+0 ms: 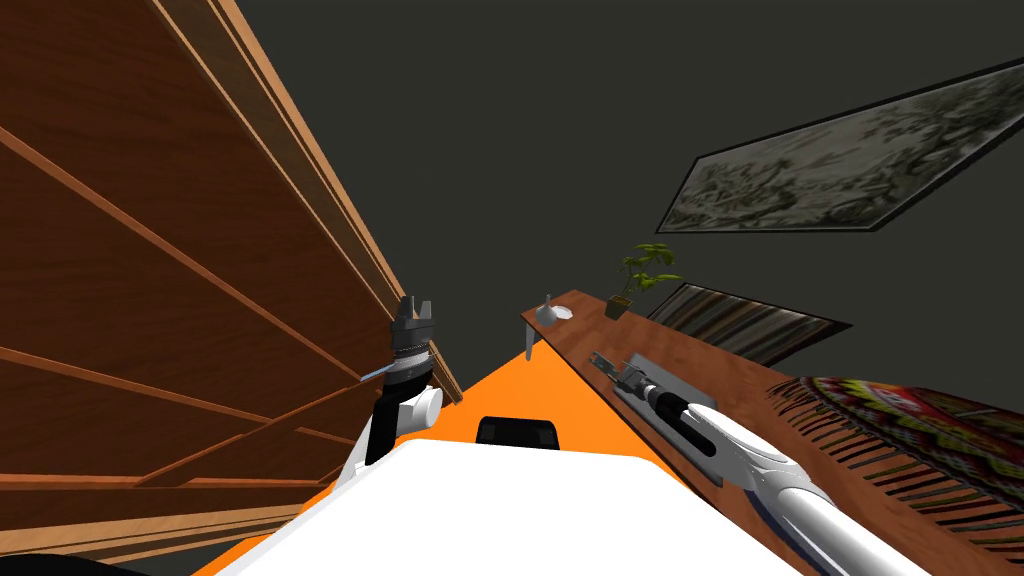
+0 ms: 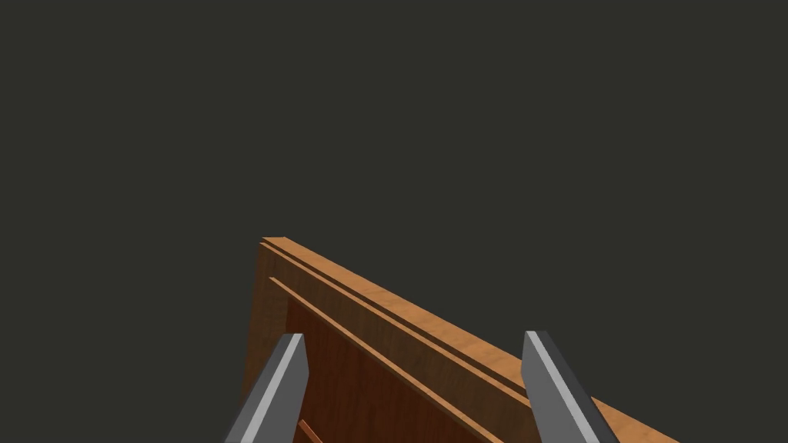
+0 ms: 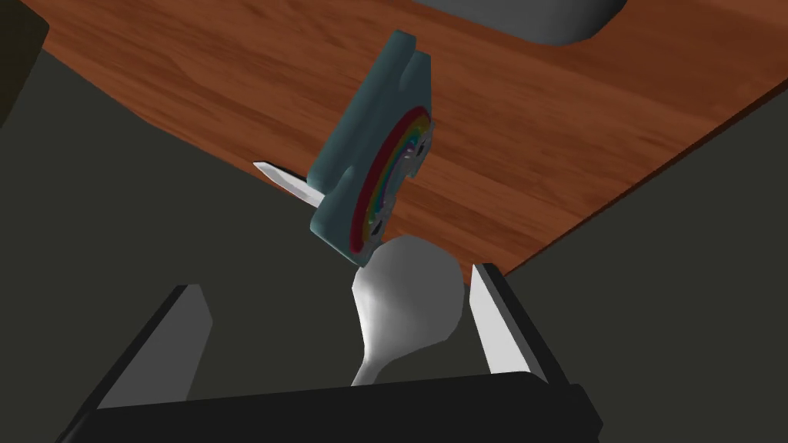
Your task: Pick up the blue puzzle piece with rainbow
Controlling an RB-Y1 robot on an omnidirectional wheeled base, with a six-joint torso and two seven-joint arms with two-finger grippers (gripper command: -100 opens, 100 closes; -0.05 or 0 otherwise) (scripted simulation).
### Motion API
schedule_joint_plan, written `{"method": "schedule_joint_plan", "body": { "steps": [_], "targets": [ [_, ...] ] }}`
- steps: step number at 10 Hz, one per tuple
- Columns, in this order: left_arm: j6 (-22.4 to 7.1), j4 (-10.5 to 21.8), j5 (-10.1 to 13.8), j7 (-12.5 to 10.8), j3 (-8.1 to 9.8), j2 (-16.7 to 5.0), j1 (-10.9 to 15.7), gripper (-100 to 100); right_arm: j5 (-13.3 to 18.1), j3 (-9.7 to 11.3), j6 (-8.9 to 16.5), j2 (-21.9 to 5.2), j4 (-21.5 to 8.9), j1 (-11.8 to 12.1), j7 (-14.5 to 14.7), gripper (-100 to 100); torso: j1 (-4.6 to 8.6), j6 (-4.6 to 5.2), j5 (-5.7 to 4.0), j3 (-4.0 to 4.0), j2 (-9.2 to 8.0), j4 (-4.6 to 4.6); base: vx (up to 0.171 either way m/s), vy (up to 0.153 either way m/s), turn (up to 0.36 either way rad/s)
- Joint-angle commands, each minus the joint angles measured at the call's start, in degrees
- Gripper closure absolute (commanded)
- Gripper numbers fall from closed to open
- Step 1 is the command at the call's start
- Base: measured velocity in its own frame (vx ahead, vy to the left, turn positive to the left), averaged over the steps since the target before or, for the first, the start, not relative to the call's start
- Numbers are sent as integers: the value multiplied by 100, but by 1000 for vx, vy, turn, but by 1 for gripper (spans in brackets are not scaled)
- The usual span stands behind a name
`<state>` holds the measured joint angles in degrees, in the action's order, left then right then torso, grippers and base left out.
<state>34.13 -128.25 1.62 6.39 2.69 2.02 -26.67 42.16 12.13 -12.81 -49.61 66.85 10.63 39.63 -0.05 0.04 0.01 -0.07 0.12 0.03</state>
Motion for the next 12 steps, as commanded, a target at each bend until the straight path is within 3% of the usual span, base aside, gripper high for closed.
{"method": "schedule_joint_plan", "body": {
  "steps": [1,2,4,5,9,10,11,12],
  "targets": [
    [0,0,0,0,0,0,0,0,0,0,0,0,0,0,0,0,0,0,0,0,0,0,6,3,0],
    [0,0,0,0,0,0,0,0,39,2,71,160,-50,-42,82,-100,4,0,-1,5,-9,-2,34,-29,46],
    [0,0,0,0,1,-1,0,0,36,14,89,144,-21,-32,55,-100,24,-1,-6,-3,6,1,47,-38,26],
    [0,0,0,0,0,0,0,0,38,13,94,154,-29,-37,68,100,17,1,-4,1,-1,0,0,0,0],
    [0,0,0,0,0,0,0,0,38,13,93,153,-28,-37,67,100,7,1,-2,9,-15,-4,0,0,0],
    [0,0,0,0,0,0,0,0,38,13,93,153,-28,-37,67,0,7,1,-2,9,-16,-4,0,0,0],
    [0,0,0,0,0,0,0,0,-17,124,-44,-30,-9,96,-104,-100,6,1,-2,9,-16,-4,53,7,50],
    [0,0,0,0,0,0,0,0,-36,165,-94,-98,0,145,-166,-100,5,0,-1,2,-2,-1,84,7,48]
  ]
}}
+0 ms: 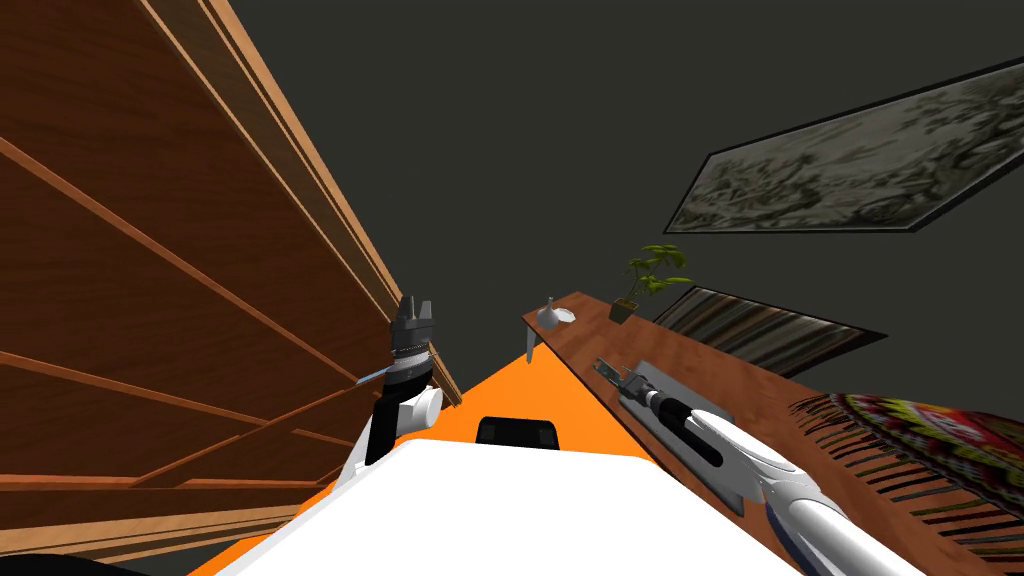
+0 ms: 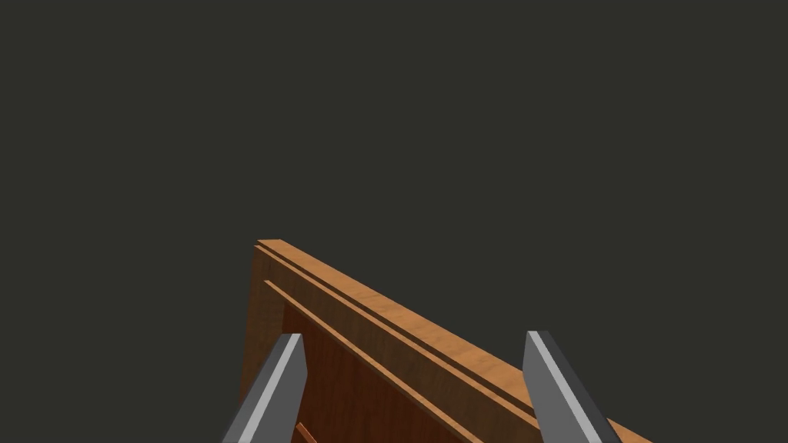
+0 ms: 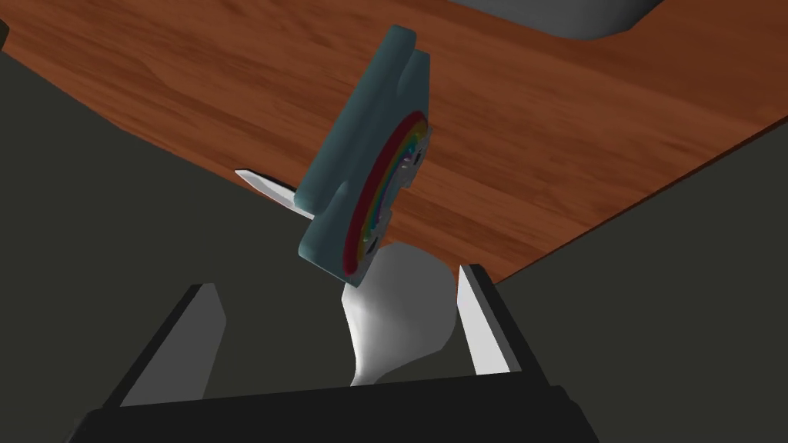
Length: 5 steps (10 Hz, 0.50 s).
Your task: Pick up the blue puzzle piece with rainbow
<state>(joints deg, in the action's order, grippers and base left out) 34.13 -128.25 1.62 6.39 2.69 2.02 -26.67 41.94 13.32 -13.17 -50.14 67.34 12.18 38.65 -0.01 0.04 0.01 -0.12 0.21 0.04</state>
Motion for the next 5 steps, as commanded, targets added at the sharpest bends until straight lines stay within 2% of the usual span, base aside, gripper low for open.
{"method": "schedule_joint_plan", "body": {
  "steps": [1,5],
  "targets": [
    [0,0,0,0,0,0,0,0,-54,137,-171,-197,-28,99,-203,-100,0,0,0,0,0,0,99,-5,56],
    [0,0,0,0,0,0,0,0,-181,424,-525,-679,43,443,-627,-100,6,0,-2,-7,11,3,100,-6,44]
  ]
}}
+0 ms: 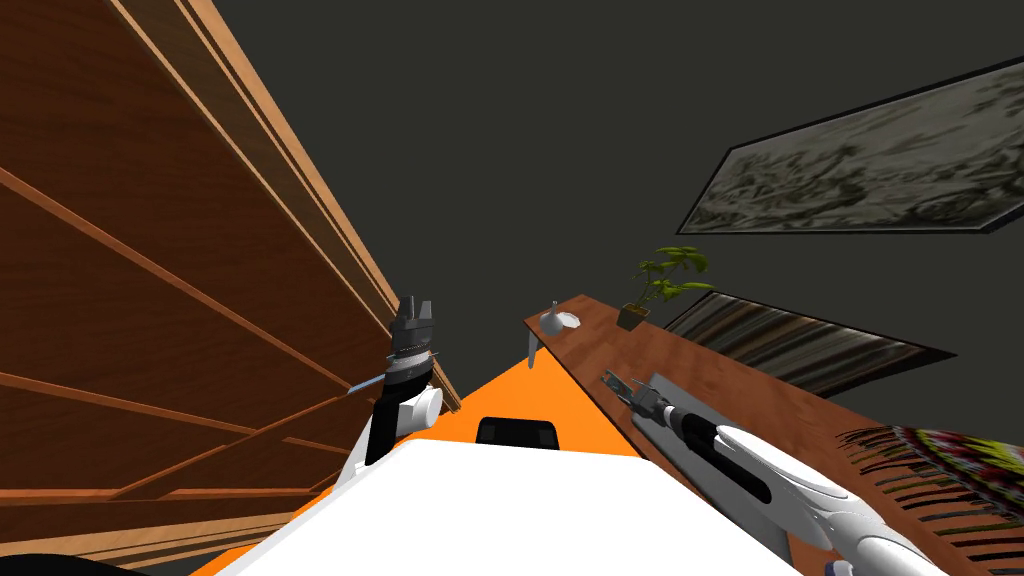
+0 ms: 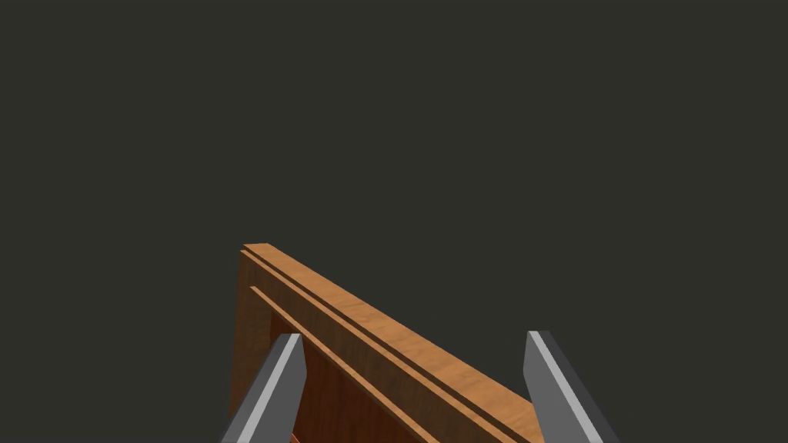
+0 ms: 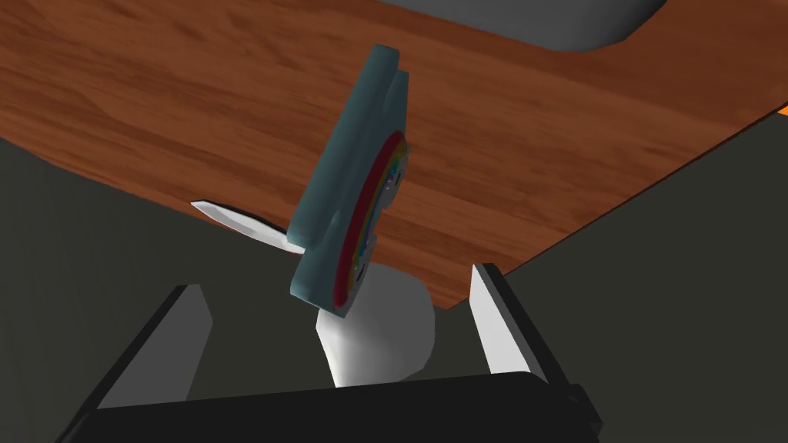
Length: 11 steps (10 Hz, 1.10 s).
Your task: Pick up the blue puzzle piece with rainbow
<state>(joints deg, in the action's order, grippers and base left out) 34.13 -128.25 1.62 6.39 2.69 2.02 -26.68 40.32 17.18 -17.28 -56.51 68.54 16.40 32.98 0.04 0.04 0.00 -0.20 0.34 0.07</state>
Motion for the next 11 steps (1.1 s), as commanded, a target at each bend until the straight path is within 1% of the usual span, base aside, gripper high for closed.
{"method": "schedule_joint_plan", "body": {
  "steps": [1,3,4,7,8,9,10,11],
  "targets": [
    [0,0,0,0,0,0,0,0,-43,83,-168,-114,-70,74,-129,-100,0,0,0,0,0,0,86,2,32],
    [0,0,0,0,0,0,0,0,-130,247,-371,-381,-49,273,-390,-100,-6,0,1,3,-6,-1,94,11,53],
    [0,0,0,0,0,0,0,0,-150,286,-419,-444,-44,319,-451,-100,-7,-1,1,1,-1,0,93,6,32],
    [0,0,0,0,0,0,0,0,-259,510,-696,-813,-4,588,-794,-100,-5,0,0,5,-10,-2,79,-2,47],
    [0,0,0,0,0,0,0,0,-278,551,-745,-880,5,636,-855,-100,-1,0,0,5,-9,-2,78,-14,26],
    [0,0,0,0,0,0,0,0,-318,635,-850,-1021,23,738,-983,-100,0,-1,-1,5,-9,-2,98,-1,40],
    [0,0,0,0,0,0,0,0,-339,680,-904,-1094,32,792,-1050,-100,-3,-1,0,2,-4,-1,81,-7,35],
    [0,0,0,0,0,0,0,0,-387,773,-1019,-1247,46,904,-1195,-100,-2,-1,0,3,-7,-1,91,-3,55]
  ]
}}
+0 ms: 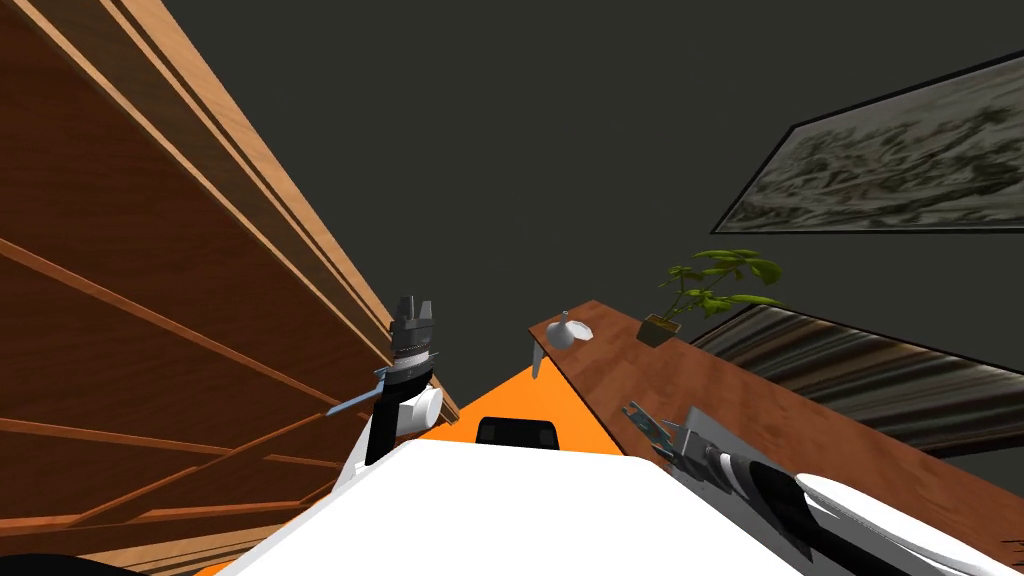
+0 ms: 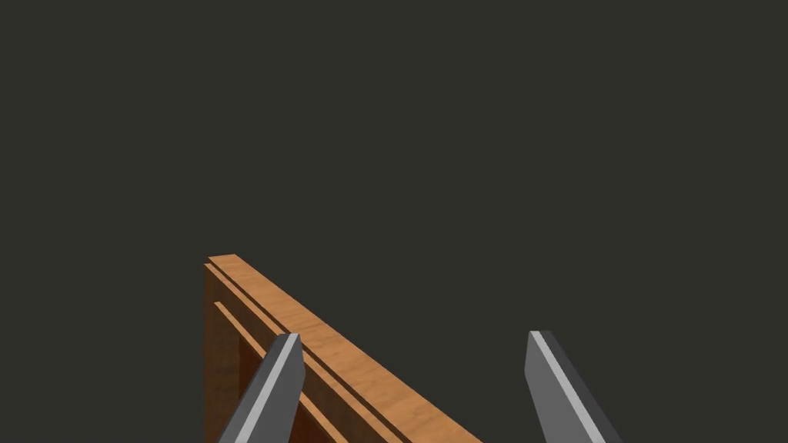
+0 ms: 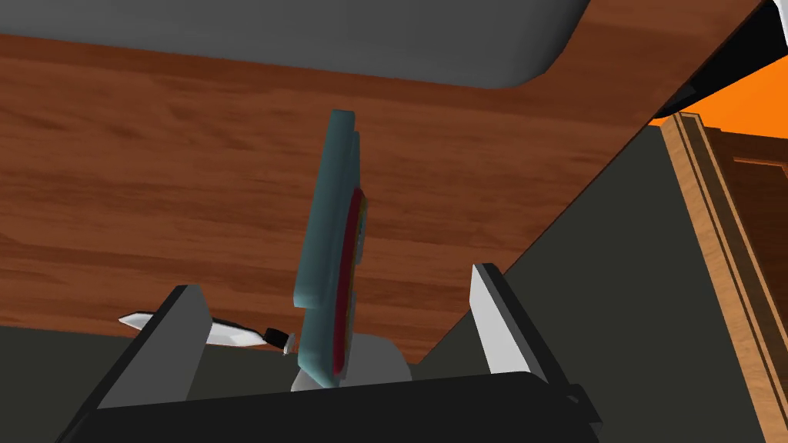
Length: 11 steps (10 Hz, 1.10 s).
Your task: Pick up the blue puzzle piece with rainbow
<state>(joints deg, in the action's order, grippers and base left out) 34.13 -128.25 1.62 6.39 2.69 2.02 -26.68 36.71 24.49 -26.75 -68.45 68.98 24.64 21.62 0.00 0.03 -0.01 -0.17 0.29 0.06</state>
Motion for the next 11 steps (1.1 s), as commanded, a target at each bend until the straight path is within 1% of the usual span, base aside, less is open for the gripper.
{"method": "schedule_joint_plan", "body": {
  "steps": [1,5,6,7,8,9,10,11],
  "targets": [
    [0,0,0,0,0,0,0,0,-82,142,-196,-212,9,200,-223,-100,0,0,0,0,0,0,127,-7,61],
    [0,0,0,0,0,0,0,0,-194,341,-443,-532,25,441,-546,-100,-2,1,1,5,-9,-2,76,-5,35],
    [0,0,0,0,0,0,0,0,-237,424,-545,-666,37,541,-676,-100,2,1,-1,6,-11,-2,70,-2,44],
    [0,0,0,0,0,0,0,0,-237,424,-545,-666,37,541,-676,-100,-2,0,1,5,-9,-2,59,2,17],
    [0,0,0,0,0,0,0,0,-266,482,-617,-762,47,611,-766,-100,-3,1,0,6,-12,-2,51,1,22],
    [0,0,0,0,0,0,0,0,-274,423,-536,-754,122,640,-720,-100,-3,1,1,8,-14,-3,23,-1,5],
    [0,0,0,0,0,0,1,0,-277,426,-556,-761,119,646,-730,0,-3,1,0,12,-23,-5,0,0,0],
    [0,0,0,0,0,0,1,0,-244,466,-489,-592,30,613,-684,-100,-3,1,0,17,-30,-7,12,-8,83]
  ]
}}
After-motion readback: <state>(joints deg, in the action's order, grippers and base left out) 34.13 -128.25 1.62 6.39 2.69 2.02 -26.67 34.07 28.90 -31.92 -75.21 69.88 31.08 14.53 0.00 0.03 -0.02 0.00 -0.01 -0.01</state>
